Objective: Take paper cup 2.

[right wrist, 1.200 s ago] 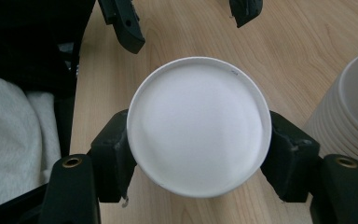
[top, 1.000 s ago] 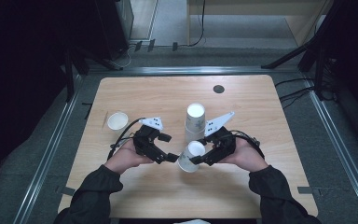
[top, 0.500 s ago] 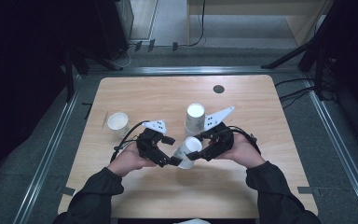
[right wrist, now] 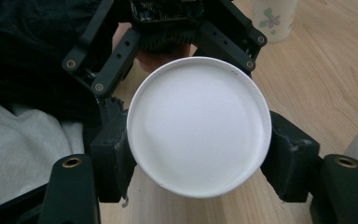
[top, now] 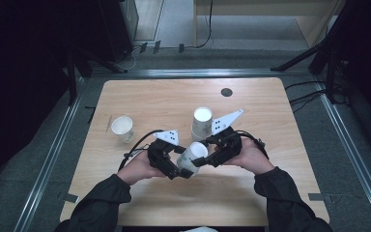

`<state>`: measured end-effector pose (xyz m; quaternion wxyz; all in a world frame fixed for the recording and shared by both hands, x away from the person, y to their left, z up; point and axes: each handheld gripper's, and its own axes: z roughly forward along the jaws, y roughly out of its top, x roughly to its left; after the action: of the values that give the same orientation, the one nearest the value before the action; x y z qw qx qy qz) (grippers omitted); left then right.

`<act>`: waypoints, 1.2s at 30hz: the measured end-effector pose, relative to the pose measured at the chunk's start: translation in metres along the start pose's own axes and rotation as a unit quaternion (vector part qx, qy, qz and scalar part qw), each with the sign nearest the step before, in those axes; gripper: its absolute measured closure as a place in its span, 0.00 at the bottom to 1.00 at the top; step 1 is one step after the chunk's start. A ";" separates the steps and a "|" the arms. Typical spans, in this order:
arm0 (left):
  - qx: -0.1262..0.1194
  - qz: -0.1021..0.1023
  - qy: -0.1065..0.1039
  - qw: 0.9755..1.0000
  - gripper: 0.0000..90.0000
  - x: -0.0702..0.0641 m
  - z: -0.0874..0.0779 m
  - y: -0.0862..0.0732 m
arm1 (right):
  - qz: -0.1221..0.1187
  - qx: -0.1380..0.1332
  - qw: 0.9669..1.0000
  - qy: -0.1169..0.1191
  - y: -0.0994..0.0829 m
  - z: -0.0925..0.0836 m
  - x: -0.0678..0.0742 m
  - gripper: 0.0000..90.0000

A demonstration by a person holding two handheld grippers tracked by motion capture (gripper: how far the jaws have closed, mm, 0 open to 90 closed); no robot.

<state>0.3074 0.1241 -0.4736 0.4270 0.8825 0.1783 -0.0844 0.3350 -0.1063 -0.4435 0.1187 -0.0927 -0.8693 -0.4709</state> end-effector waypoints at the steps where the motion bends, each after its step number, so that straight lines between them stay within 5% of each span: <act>1: -0.001 0.001 0.001 1.000 0.08 0.000 0.001 0.000 | 0.001 0.000 1.000 0.002 0.000 0.000 0.000 0.38; 17: -0.012 0.041 0.003 0.999 0.28 -0.004 0.001 -0.002 | 0.011 0.004 1.000 0.015 -0.001 0.003 0.000 0.38; 30: -0.004 0.033 -0.002 0.999 0.31 -0.002 -0.001 -0.002 | 0.009 0.006 1.000 0.009 -0.001 0.004 0.000 0.38; 36: -0.003 0.027 0.000 1.000 0.31 -0.001 -0.005 -0.002 | 0.010 0.014 1.000 -0.002 -0.001 0.003 0.001 0.29</act>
<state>0.3058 0.1288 -0.4716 0.4319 0.8856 0.1546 -0.0727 0.3330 -0.1040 -0.4459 0.1231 -0.1005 -0.8752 -0.4569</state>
